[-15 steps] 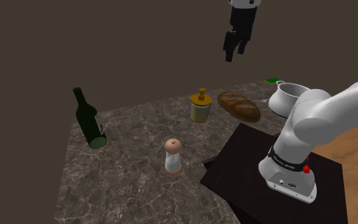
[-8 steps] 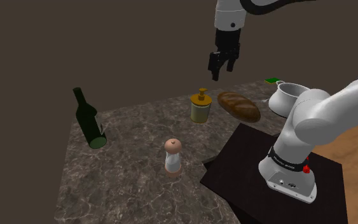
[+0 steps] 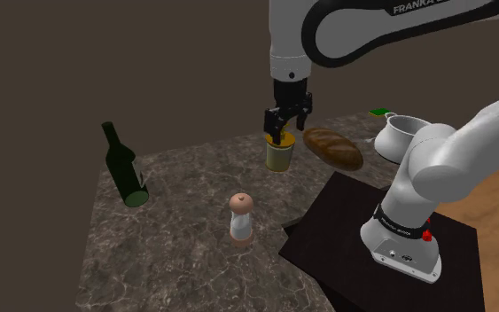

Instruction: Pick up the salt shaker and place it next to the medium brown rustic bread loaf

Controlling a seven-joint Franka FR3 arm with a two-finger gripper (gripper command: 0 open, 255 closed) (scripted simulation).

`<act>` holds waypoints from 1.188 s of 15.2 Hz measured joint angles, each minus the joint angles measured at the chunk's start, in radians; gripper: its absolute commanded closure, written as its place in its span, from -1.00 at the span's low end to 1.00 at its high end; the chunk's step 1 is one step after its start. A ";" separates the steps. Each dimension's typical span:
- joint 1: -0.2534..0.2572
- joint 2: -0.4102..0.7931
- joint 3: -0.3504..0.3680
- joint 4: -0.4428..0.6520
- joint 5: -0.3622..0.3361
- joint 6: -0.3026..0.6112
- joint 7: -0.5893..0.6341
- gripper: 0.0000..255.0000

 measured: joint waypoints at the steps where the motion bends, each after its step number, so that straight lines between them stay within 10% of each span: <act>1: 0.002 0.025 0.019 0.000 0.008 0.021 0.027 -1.00; 18: 0.016 0.550 0.270 0.131 -0.057 0.338 0.475 -1.00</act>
